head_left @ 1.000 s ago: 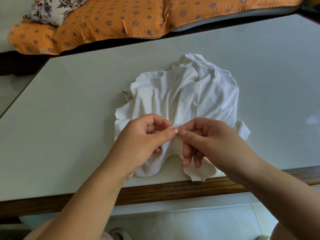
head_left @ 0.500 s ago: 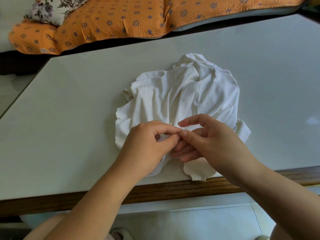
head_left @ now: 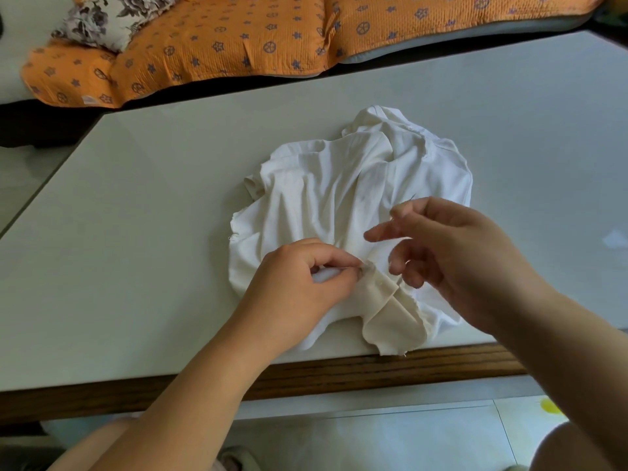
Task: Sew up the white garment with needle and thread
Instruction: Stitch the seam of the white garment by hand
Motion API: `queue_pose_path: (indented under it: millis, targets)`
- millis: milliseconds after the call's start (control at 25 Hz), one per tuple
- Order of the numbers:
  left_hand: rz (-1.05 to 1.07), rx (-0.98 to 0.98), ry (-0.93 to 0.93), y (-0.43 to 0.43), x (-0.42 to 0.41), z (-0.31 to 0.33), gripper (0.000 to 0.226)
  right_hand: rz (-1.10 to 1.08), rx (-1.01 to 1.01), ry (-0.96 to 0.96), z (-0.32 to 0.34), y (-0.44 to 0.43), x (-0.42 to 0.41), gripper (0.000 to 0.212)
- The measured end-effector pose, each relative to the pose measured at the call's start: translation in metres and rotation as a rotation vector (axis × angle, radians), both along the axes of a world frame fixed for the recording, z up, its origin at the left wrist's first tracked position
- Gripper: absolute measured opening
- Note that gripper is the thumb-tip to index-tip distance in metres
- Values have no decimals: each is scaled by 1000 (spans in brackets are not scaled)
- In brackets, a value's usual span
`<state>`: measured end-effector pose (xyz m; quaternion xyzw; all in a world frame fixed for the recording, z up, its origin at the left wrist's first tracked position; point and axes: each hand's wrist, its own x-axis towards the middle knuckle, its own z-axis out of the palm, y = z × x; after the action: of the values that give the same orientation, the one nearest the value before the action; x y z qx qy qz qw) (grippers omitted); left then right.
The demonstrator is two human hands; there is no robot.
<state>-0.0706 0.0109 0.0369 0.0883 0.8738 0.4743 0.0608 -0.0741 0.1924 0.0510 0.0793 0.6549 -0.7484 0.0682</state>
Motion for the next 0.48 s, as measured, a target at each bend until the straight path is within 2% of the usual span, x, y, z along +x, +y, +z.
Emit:
queue_pose_path:
  millis: [80, 240, 480]
  targets:
    - [0, 20, -52, 0, 0, 1, 6, 1, -281, -57, 5, 6, -4, 13]
    - [3, 64, -123, 0, -1, 3, 6, -66, -475, -10, 7, 16, -12, 14]
    - [-8, 59, -171, 0, 0, 6, 6, -187, -318, 173, 3, 24, -20, 12]
